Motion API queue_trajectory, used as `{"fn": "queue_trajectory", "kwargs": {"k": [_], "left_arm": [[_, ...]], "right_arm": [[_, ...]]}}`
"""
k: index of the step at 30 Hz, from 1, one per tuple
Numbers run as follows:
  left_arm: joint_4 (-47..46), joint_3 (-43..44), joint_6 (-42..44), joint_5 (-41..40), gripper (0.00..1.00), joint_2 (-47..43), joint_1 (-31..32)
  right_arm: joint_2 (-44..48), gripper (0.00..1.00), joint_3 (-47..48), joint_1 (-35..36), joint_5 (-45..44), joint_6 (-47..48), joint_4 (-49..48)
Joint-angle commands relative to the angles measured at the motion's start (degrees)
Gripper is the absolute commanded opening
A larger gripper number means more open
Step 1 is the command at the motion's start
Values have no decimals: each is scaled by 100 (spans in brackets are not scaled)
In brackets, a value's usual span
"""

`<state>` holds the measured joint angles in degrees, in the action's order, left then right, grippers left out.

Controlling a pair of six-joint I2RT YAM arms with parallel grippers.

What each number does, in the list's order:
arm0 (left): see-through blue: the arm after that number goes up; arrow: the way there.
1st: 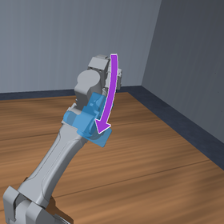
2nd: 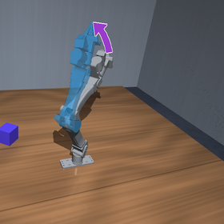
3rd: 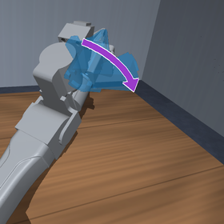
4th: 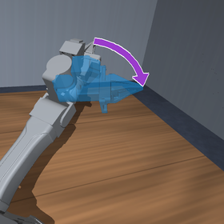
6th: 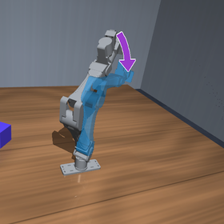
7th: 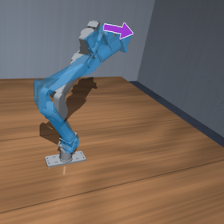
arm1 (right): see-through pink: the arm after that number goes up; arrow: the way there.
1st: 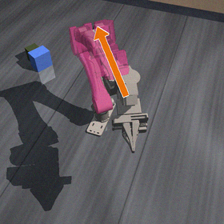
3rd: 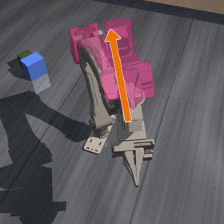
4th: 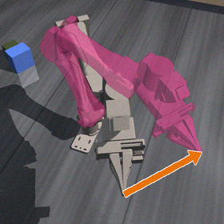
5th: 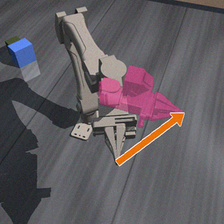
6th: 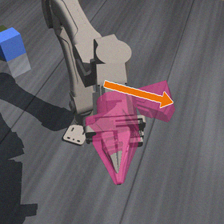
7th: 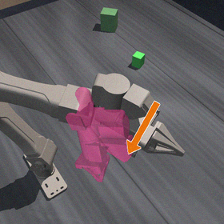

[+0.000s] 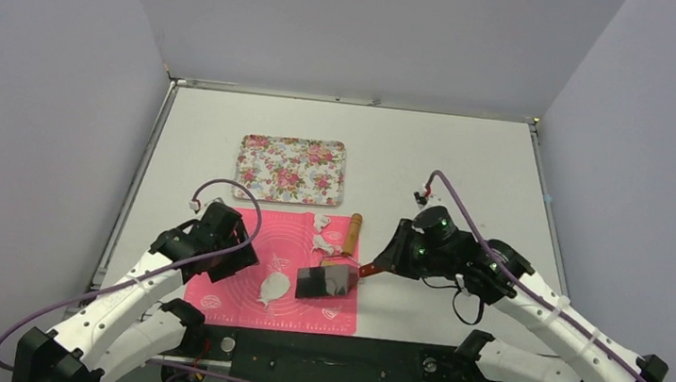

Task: Roll out the dumpling wrappers from the dough
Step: Scoop the dumpling wrapper from the work surface.

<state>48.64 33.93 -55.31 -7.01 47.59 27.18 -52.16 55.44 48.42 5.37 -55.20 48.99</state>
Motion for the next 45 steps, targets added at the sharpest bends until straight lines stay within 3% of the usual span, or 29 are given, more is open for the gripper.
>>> {"fn": "queue_trajectory", "kwargs": {"k": [1, 13, 29, 40, 45], "left_arm": [[-624, -277, -124, 285, 60, 192, -46], [-1007, -789, -466, 261, 60, 209, -54], [-1167, -1085, -656, 347, 60, 327, -55], [-984, -992, -618, 209, 60, 339, -63], [-939, -856, -513, 163, 60, 435, -95]], "right_arm": [[-512, 0, 599, 303, -455, -37, 243], [-976, 0, 646, 749, -1220, -554, 27], [-1196, 0, 36, 852, -1021, -902, -915], [-414, 0, -296, 1039, -926, -595, -967], [-464, 0, -362, 1383, -863, -549, -1082]]}}
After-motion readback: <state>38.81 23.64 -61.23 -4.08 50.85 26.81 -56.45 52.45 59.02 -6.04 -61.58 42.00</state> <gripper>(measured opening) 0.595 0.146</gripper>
